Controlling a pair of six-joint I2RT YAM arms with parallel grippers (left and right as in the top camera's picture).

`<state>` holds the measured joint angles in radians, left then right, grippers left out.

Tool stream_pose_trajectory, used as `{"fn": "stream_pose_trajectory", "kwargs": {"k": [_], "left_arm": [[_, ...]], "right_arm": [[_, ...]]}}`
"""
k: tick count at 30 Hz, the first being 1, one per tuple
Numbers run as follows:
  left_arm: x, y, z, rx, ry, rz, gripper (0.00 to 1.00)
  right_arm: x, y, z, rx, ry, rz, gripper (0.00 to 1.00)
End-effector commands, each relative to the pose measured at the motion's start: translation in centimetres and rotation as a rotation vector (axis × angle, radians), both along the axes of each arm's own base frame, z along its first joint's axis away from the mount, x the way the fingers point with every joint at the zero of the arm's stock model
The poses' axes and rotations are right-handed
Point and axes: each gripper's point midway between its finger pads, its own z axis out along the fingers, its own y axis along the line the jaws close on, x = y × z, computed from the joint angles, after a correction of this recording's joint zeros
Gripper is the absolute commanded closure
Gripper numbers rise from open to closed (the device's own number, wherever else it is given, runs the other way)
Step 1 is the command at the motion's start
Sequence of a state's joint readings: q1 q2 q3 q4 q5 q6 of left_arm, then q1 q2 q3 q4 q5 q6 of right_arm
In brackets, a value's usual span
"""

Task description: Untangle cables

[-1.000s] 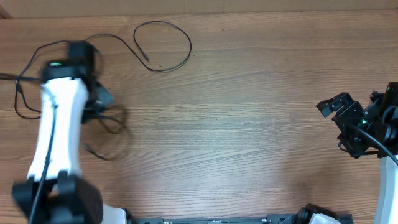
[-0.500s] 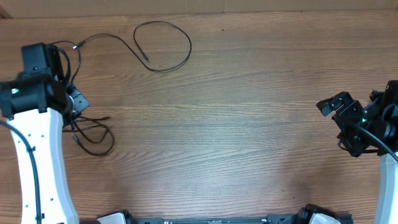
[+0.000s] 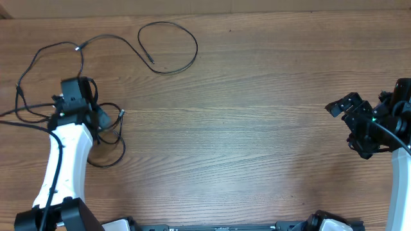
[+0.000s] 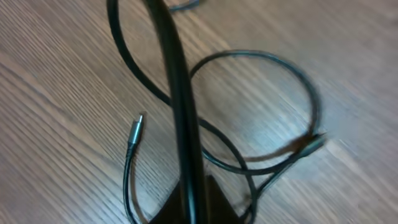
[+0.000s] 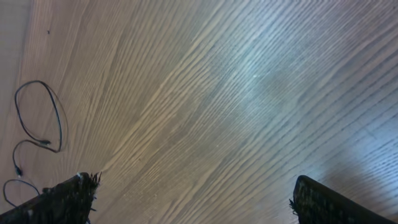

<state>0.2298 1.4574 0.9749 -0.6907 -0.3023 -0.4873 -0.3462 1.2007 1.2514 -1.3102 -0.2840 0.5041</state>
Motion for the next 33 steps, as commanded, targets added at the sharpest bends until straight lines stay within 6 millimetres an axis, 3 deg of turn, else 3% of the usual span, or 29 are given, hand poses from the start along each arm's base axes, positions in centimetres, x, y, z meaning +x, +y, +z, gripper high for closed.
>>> {"fn": "stream_pose_trajectory", "kwargs": {"k": [1,2,3,4,5,8,11,13,14,18,21,25,29,33], "left_arm": [[-2.0,0.1,-2.0,0.018,0.061,0.004,0.61],[-2.2,0.1,-2.1,0.018,0.076,-0.001,0.48],[-2.5,-0.1,-2.2,0.011,0.096,-0.019,0.22],[-2.7,-0.3,-2.1,0.002,0.109,-0.03,0.05],[-2.9,-0.5,-2.0,-0.007,0.122,-0.03,0.0],[-2.8,-1.7,-0.5,-0.083,0.136,-0.055,0.0],[-1.9,-2.6,2.3,-0.128,0.092,-0.078,0.0],[-0.7,-3.7,5.6,-0.174,0.004,-0.122,0.01],[0.0,-4.8,8.3,-0.206,-0.087,-0.184,0.0],[-0.3,-5.9,13.9,-0.19,-0.277,-0.239,0.0],[-3.6,-6.5,19.1,-0.103,-0.44,-0.285,0.01],[-8.1,-7.6,23.1,-0.045,-0.592,-0.303,0.01],[-11.7,-8.9,24.6,-0.037,-0.676,-0.327,0.01],[-15.0,-10.5,23.1,-0.091,-0.638,-0.354,0.01]], "right_arm": [[0.0,-0.1,0.0,-0.008,-0.005,0.004,0.0],[0.1,-0.1,0.0,-0.008,-0.005,0.004,0.0],[0.2,-0.2,0.1,-0.01,-0.011,0.004,0.0],[0.2,-0.2,0.1,-0.011,-0.014,0.004,0.0],[0.3,-0.2,0.1,-0.012,-0.017,0.004,0.0],[0.4,-0.2,0.1,-0.013,-0.019,0.004,0.0],[0.4,-0.2,0.1,-0.013,-0.019,0.004,0.0],[0.3,-0.2,0.1,-0.013,-0.019,0.005,0.0],[0.3,-0.2,0.1,-0.013,-0.018,0.004,0.0],[0.4,-0.2,0.1,-0.013,-0.019,0.004,0.0],[0.4,-0.2,0.1,-0.013,-0.019,0.004,0.0],[0.4,-0.2,0.1,-0.013,-0.019,0.004,0.0],[0.4,-0.2,0.1,-0.013,-0.019,0.004,0.0],[0.3,-0.2,0.1,-0.013,-0.019,0.004,0.0]]}}
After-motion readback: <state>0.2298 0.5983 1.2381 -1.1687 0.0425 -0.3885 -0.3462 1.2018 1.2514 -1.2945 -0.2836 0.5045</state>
